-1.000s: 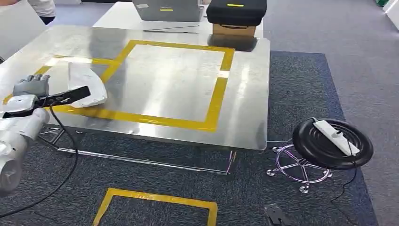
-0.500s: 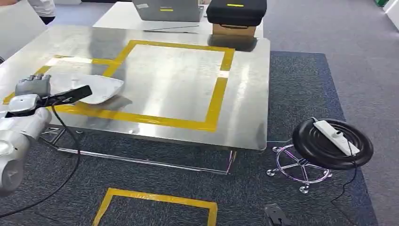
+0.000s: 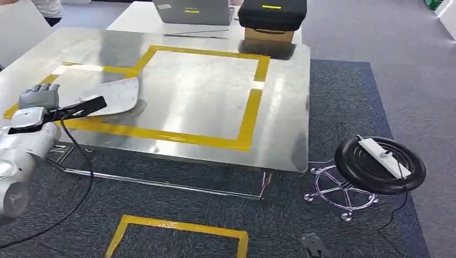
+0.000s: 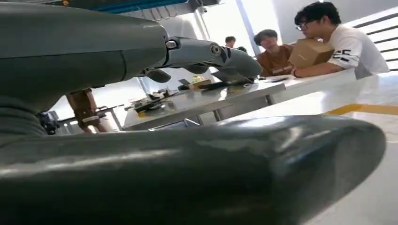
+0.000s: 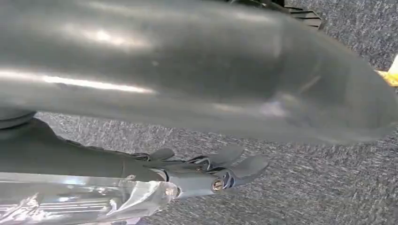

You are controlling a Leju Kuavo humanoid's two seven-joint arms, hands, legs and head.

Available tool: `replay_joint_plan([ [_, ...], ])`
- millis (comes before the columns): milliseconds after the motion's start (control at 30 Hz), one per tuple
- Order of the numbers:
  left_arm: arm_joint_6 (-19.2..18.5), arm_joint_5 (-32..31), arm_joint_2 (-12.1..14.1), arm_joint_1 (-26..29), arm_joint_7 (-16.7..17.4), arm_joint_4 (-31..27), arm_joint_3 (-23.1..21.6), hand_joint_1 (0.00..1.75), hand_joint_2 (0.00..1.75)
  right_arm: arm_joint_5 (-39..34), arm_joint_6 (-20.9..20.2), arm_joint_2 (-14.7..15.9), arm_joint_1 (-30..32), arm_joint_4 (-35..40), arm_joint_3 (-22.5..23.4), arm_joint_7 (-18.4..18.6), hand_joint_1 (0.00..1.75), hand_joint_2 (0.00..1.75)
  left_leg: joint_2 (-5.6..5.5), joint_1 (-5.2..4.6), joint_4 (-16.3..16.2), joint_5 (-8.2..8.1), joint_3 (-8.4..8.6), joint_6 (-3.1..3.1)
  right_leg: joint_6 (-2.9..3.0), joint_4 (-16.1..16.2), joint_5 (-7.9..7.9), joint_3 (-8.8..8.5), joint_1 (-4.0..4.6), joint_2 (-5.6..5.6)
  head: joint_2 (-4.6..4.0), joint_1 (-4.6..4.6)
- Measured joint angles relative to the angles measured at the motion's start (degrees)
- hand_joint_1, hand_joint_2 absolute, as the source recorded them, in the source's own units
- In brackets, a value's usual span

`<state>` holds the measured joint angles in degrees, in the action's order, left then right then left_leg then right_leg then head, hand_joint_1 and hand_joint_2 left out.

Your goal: Take the parts from the cabinet and place them on the table.

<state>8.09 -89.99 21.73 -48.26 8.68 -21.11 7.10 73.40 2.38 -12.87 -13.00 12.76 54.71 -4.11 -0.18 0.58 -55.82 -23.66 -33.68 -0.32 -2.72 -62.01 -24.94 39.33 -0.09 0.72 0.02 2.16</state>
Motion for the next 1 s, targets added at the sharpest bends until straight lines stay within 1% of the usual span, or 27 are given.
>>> replay_joint_plan([
  [67,-0.07,0.00,-0.18,-0.01,0.00,0.00,-0.02,0.00,0.00,0.00,0.00,0.00,0.04,0.00,0.00,0.00,0.00,0.00,0.13,0.05,0.00,0.01,-0.06,0.00,-0.43,-9.27,-4.52,3.78,-0.32,-0.13,0.00,0.09],
  [100,-0.15,0.00,-0.33,0.00,0.00,0.00,-0.02,0.00,0.00,-0.02,0.00,0.00,0.11,0.00,0.00,0.00,0.00,0.00,0.16,0.09,-0.02,0.02,-0.10,-0.03,-0.58,-13.09,-5.89,5.33,-0.43,-0.15,0.00,0.07],
  [133,-0.20,0.00,-0.46,0.02,0.00,0.02,-0.04,0.00,0.00,-0.02,0.00,0.00,0.17,0.00,0.00,0.00,0.00,0.00,0.22,0.16,-0.02,0.06,-0.11,-0.10,-0.73,-14.19,-5.77,5.63,-0.53,-0.15,0.00,0.11],
  [167,-0.22,0.00,-0.52,0.01,-0.02,0.00,-0.07,0.00,0.00,-0.02,0.00,0.00,0.18,0.00,0.00,0.00,0.00,0.00,0.23,0.25,-0.03,0.11,-0.13,-0.21,-0.78,-12.68,-4.57,4.62,-0.58,-0.17,0.00,0.07],
  [200,-0.22,0.00,-0.57,-0.02,-0.02,0.00,-0.07,0.00,0.00,-0.02,0.00,0.00,0.14,0.00,0.00,0.00,0.00,0.00,0.23,0.40,-0.04,0.15,-0.13,-0.49,-0.83,-8.85,-2.50,2.40,-0.67,-0.19,0.00,0.09],
  [233,-0.22,0.00,-0.59,-0.06,0.00,0.00,-0.07,0.00,0.00,-0.02,0.00,0.00,0.10,0.00,0.00,0.00,0.00,0.00,0.23,0.58,-0.07,0.16,-0.12,-0.75,-0.95,-3.75,-0.40,-0.56,-0.82,-0.29,0.00,0.09],
  [267,-0.22,0.00,-0.59,-0.18,0.00,0.00,-0.07,0.00,0.00,-0.02,0.00,0.00,0.05,0.00,0.00,0.00,0.00,0.00,0.23,0.68,-0.20,0.13,-0.14,-1.17,-1.13,1.20,0.79,-3.55,-1.03,-0.47,0.00,0.07],
  [300,-0.22,0.00,-0.50,-0.35,0.00,0.00,-0.07,0.00,0.00,-0.02,-0.02,0.00,-0.11,0.00,0.00,0.00,0.00,0.00,0.18,0.54,-0.27,0.22,-0.51,-1.72,-0.86,2.78,-0.14,-4.93,-0.55,-0.17,0.00,0.00],
  [333,-0.22,0.00,-0.48,-0.50,0.00,0.00,-0.09,0.00,0.00,-0.02,0.00,0.00,-0.09,0.00,0.00,-0.02,0.00,0.00,0.15,0.58,-0.28,0.44,-0.54,-2.16,0.02,2.64,0.56,-4.49,-0.46,0.11,0.00,0.33],
  [367,-0.22,0.00,-0.57,-0.51,0.00,0.00,-0.09,0.00,0.00,-0.02,0.00,0.00,-0.11,0.00,0.00,-0.02,0.00,0.00,0.09,0.74,-0.36,0.67,-0.63,-2.49,0.28,2.77,0.42,-4.24,-0.35,0.10,0.00,0.22],
  [433,-0.26,0.00,-0.55,-0.42,0.00,0.00,-0.09,0.00,0.00,-0.02,0.00,0.02,-0.12,0.00,0.02,-0.02,0.00,0.00,0.11,1.09,0.00,1.16,-0.74,-3.41,1.42,2.93,0.96,-3.85,-0.03,0.19,0.00,0.44],
  [467,-0.26,0.00,-0.55,-0.40,0.00,0.00,-0.09,0.00,0.00,-0.02,0.00,0.00,-0.19,0.00,0.02,-0.02,0.00,0.00,0.13,1.32,-0.45,0.18,-1.11,-3.52,2.10,3.37,1.46,-3.80,-0.29,0.14,0.00,0.48],
  [500,-0.31,0.00,-0.52,-0.45,0.00,0.00,-0.09,0.00,0.00,-0.02,0.02,0.02,-0.29,0.02,0.02,-0.02,0.00,0.00,0.13,1.20,-2.53,-2.22,-2.03,-3.42,2.79,3.52,1.90,-3.43,-0.24,0.14,0.00,0.52],
  [533,-0.33,0.00,-0.52,-0.54,0.00,0.00,-0.09,0.00,0.00,-0.04,0.04,0.02,-0.36,0.02,0.02,-0.04,0.00,0.00,0.11,1.06,-6.43,-5.03,-3.52,-3.39,3.11,3.52,2.29,-3.00,-0.19,0.14,0.00,0.81],
  [567,-0.33,0.00,-0.52,-0.53,-0.02,0.00,-0.09,0.00,0.00,-0.04,0.04,0.02,-0.39,0.02,0.02,-0.04,0.00,0.00,0.11,1.01,-11.57,-7.83,-5.45,-3.47,3.28,3.52,2.67,-2.49,-0.08,0.13,0.00,1.00],
  [600,-0.37,0.00,-0.57,-0.42,0.00,0.02,-0.11,0.00,0.00,-0.04,0.04,0.02,-0.37,0.02,0.02,-0.04,0.00,0.00,0.11,1.00,-16.11,-9.87,-7.07,-3.53,3.29,3.52,3.07,-1.93,-0.01,0.14,0.00,1.01],
  [633,-0.39,0.00,-0.59,-0.25,0.00,0.02,-0.13,0.00,0.00,-0.02,0.04,0.02,-0.37,0.02,0.02,-0.04,0.00,0.00,0.11,1.00,-18.35,-10.48,-7.65,-3.53,3.26,3.52,3.54,-1.34,0.03,0.14,0.00,1.03],
  [667,-0.42,0.00,-0.63,-0.23,0.00,0.07,-0.13,0.00,0.00,-0.04,0.07,0.02,-0.38,0.02,0.02,-0.04,0.00,0.00,0.12,1.02,-17.77,-9.61,-6.91,-3.55,3.18,3.51,4.06,-0.68,0.03,0.14,0.00,1.05],
  [700,-0.44,0.00,-0.63,-0.28,-0.02,0.07,-0.13,0.00,0.00,-0.02,0.09,0.02,-0.42,0.02,0.02,-0.02,0.00,0.00,0.12,1.12,-15.42,-7.76,-5.27,-3.58,3.02,3.50,4.55,-0.04,-0.01,0.15,0.00,1.12],
  [733,-0.44,0.00,-0.63,-0.33,-0.02,0.07,-0.17,0.00,0.00,-0.02,0.09,0.02,-0.46,0.02,0.02,-0.02,0.00,0.00,0.13,1.28,-11.30,-5.58,-2.51,-3.71,2.76,3.48,5.08,0.59,-0.11,0.17,0.00,1.11],
  [767,-0.44,0.00,-0.66,-0.39,0.00,0.07,-0.20,0.00,0.00,-0.04,0.09,0.02,-0.50,0.02,0.02,-0.02,0.00,0.00,0.14,1.48,-6.89,-4.31,0.58,-3.96,2.35,3.38,5.53,1.12,-0.21,0.21,0.00,1.14],
  [800,-0.42,0.00,-0.77,-0.52,-0.02,0.07,-0.22,0.00,0.00,-0.04,0.09,0.13,-0.56,0.06,0.02,-0.02,0.00,0.00,0.11,1.69,-3.23,-4.72,3.76,-4.27,1.89,3.13,5.90,1.66,0.02,0.34,0.00,1.37],
  [833,-0.41,0.00,-0.87,-0.57,-0.02,0.07,-0.26,0.00,0.00,-0.04,0.09,0.15,-0.67,0.07,0.02,-0.04,0.00,0.00,-0.56,1.36,-1.65,-5.16,4.14,-3.64,1.53,2.93,6.25,2.06,0.16,0.37,0.00,1.57],
  [867,-0.44,0.00,-0.90,-0.45,-0.02,0.07,-0.28,0.00,0.00,-0.04,0.13,0.15,-0.73,0.07,0.02,-0.04,0.00,0.00,-0.39,1.38,-1.68,-5.07,3.67,-3.46,1.20,2.89,6.85,2.12,0.34,0.39,0.00,1.29],
  [900,-0.46,0.00,-0.98,-0.45,0.00,0.07,-0.28,0.00,0.00,-0.07,0.15,0.15,-0.67,0.07,0.02,-0.07,0.00,0.00,-0.42,1.13,-2.04,-4.85,3.30,-3.01,1.17,3.25,7.48,2.14,0.19,0.47,0.02,1.36],
  [967,-0.48,0.00,-1.27,-0.70,0.00,0.09,-0.29,0.00,0.00,-0.09,0.13,0.15,-0.36,0.07,0.02,-0.07,0.00,0.00,-0.17,1.23,-2.15,-3.96,2.34,-1.65,0.67,3.39,7.94,2.61,-0.16,0.35,0.00,1.09],
  [1000,-0.52,0.00,-1.40,-0.77,0.00,0.09,-0.31,0.00,0.00,-0.07,0.07,0.15,-0.29,0.07,0.02,0.02,0.00,0.00,-0.16,1.11,-2.15,-3.32,1.75,-1.12,0.46,1.94,5.24,3.48,-0.15,-0.12,0.02,0.96],
])
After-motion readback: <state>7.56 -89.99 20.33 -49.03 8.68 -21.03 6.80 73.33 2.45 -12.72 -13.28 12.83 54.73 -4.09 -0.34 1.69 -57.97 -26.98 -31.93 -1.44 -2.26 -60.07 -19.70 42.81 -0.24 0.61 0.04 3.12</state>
